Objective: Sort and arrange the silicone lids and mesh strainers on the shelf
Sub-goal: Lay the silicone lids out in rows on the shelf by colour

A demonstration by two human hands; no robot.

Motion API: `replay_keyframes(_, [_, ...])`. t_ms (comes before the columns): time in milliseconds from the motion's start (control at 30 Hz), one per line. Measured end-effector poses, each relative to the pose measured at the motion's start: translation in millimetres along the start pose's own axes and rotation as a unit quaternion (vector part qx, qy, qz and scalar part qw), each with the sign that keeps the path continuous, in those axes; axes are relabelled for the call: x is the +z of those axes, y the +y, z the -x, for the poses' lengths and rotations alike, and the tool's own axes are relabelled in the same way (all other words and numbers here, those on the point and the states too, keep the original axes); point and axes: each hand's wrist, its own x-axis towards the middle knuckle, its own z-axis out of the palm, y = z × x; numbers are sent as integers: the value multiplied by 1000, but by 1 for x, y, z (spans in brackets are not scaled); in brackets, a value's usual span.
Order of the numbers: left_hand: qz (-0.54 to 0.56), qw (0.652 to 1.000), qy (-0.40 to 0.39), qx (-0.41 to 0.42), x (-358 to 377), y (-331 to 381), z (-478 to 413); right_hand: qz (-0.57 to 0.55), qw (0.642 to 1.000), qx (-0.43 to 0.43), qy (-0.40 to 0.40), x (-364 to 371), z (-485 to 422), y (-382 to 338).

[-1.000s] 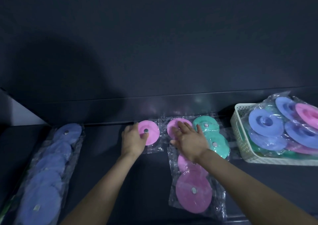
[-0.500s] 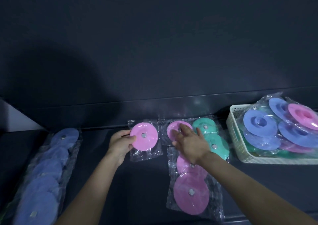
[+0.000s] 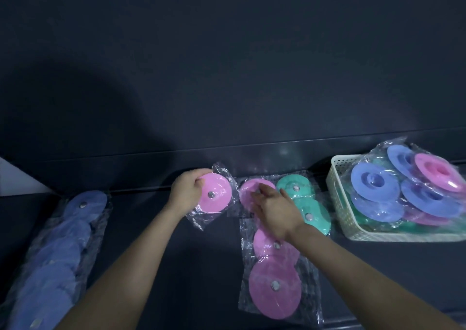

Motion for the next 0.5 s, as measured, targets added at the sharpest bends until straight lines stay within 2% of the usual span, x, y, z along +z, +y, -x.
replay_keyframes(67, [-154,987,-10,47,3,6,-7,6,1000,-2,1,0,-1,0])
replay_keyframes(133, [-234,969,-8,80,8,12,-7,12,1000,-5,8,1,-1,1])
replay_keyframes(267, [-272,956,15,111,26,4,13,13,999,-15,33,5,-1,4])
replay_keyframes(400, [-292,951,-62,82,42,-7,30,31,998,-23,44,13,-3,5])
replay_keyframes(500, [-319,943,-66,67,45,-8,28,28,999,-21,41,14,-5,4])
